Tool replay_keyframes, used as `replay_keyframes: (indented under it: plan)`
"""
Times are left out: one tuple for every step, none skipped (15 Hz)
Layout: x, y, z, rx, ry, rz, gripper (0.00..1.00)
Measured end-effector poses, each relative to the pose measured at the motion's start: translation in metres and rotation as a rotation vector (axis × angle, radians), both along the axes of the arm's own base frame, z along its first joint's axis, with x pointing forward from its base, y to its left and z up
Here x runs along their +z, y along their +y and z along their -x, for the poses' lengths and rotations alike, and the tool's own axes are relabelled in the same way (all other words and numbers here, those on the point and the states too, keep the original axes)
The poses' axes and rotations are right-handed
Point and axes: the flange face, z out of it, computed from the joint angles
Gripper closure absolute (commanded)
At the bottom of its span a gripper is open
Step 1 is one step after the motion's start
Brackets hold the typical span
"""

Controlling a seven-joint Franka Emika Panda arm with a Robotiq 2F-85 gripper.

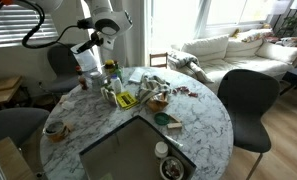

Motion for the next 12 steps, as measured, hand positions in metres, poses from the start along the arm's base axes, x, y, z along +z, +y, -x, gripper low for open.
replay_keyframes:
  plan:
    - [0.002,-0.002,0.004,-0.002,0.008,0.029,0.43]
    - [0.006,-0.004,0.009,-0.004,0.017,0.073,0.43]
    - [0.010,-0.006,0.014,-0.007,0.026,0.122,0.43]
    - [0.016,-0.006,0.019,-0.008,0.036,0.172,0.43]
    - [0.023,-0.006,0.026,-0.011,0.046,0.223,0.43]
    - [0.031,-0.005,0.032,-0.014,0.057,0.274,0.43]
    - [0.038,-0.003,0.039,-0.018,0.066,0.325,0.43]
    - [0.047,-0.001,0.047,-0.024,0.075,0.379,0.43]
    - [0.054,0.002,0.055,-0.032,0.085,0.433,0.43]
    - [0.059,0.003,0.062,-0.041,0.097,0.486,0.43]
    - [0.061,0.004,0.070,-0.048,0.111,0.538,0.43]
    - [0.059,0.004,0.076,-0.053,0.127,0.589,0.43]
